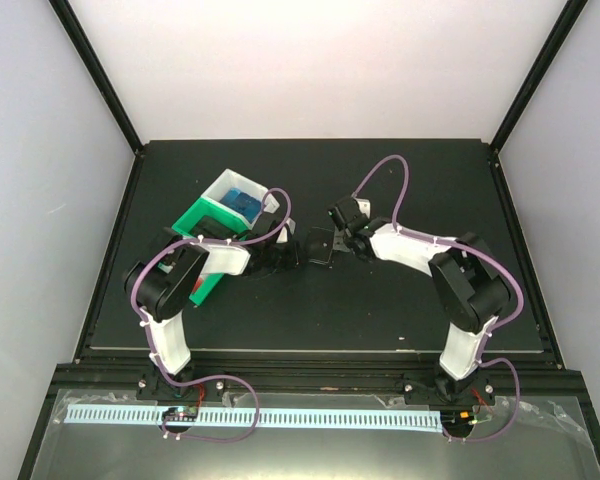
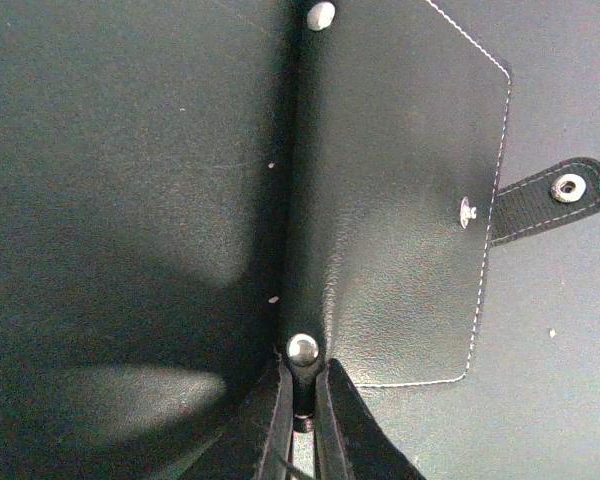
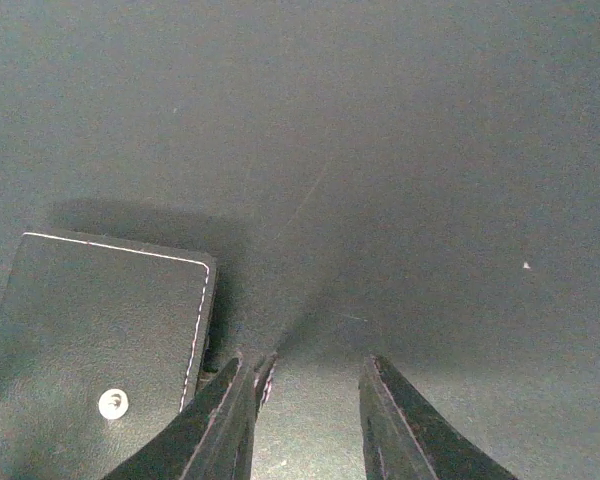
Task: Put the credit cards into the card holder
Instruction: Open the card holder at the center of the board.
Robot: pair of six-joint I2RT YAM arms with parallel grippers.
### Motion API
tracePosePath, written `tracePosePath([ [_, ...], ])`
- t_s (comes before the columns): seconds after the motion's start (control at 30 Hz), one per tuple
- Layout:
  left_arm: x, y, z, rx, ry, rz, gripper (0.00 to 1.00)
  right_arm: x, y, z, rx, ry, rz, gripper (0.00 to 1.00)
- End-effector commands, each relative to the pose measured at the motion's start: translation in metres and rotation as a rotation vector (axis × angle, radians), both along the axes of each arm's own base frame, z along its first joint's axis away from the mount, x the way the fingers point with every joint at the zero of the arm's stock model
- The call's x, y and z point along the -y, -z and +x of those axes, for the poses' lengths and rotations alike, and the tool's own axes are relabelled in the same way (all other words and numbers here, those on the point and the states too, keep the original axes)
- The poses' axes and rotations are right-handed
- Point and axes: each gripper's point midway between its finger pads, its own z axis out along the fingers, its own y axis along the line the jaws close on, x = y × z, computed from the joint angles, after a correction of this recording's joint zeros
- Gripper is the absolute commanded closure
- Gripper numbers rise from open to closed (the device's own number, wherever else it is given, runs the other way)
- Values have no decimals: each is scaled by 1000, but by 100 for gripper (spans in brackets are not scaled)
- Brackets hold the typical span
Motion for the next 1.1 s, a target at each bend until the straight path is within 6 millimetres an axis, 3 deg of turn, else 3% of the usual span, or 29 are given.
tracePosePath([
  [0.0,-34,46,-39,-171,-3,179,94,-14,14,0,-53,-51,94,68],
  [0.3,-33,47,-41,-176,1,178,91,-19,37,-5,-132,-60,117,70],
  [0.47,-33,45,-41,-172,1,176,87,-14,39,-1,-120,-39,103,82],
  [0.6,-32,37,-39,-149,-2,166,75,-17,31,5,-88,-53,102,99],
  [0.73,-32,21,-33,-98,1,159,58,-14,13,4,-40,-85,94,99],
  [0.93,-24,-21,-37,16,55,90,34,-7,-20,-9,-5,-150,80,99],
  [1.07,-18,-35,-44,44,90,39,29,-10,-27,-21,-37,-197,106,99],
])
